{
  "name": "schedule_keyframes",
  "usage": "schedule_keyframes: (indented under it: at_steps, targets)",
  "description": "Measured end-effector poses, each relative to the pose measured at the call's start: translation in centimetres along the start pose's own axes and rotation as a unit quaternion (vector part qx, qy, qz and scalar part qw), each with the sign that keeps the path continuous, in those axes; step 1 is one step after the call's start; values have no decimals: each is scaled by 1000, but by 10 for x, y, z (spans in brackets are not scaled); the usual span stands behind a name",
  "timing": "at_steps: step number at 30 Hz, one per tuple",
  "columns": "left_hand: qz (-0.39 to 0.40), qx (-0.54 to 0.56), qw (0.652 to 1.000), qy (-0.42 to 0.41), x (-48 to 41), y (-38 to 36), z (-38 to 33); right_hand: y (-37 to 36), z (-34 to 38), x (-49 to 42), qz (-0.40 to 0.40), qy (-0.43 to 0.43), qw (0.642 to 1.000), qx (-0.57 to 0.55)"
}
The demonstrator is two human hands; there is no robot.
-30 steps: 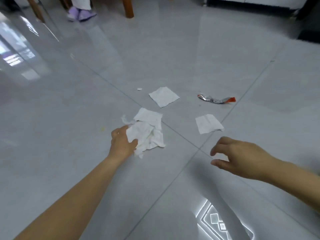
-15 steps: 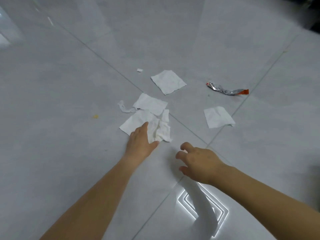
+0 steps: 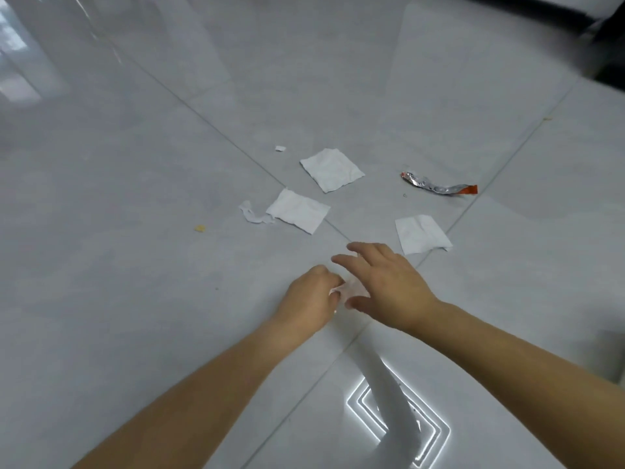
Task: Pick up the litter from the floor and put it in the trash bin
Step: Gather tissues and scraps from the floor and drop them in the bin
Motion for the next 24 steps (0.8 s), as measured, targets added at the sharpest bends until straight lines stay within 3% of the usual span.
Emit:
schedule_keyframes:
  at_steps: [3, 7, 15, 19, 24]
  targets:
    - [-33, 15, 999, -29, 1, 21, -36, 10, -7, 0, 66, 0, 998, -6]
    - [-62, -5, 998, -28, 0, 52, -69, 35, -28, 13, 69, -16, 986, -150]
    - [17, -161, 986, 32, -4, 92, -115, 33, -52, 27, 79, -45, 917, -387]
    - [25, -186, 979, 75, -6, 106, -113, 29, -72, 28, 72, -83, 898, -427]
    - [63, -211, 969, 113, -24, 106, -66, 3, -121, 28, 70, -142, 920, -360]
Point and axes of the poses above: each hand's wrist, its own x-axis away from the middle knuckle, its own y-axis out of the back of the hand, z = x × y, the point moved 7 cm from there along -x, towards the middle knuckle, and after that the axes turned 12 degrees about -y, right-handed, at the moved point
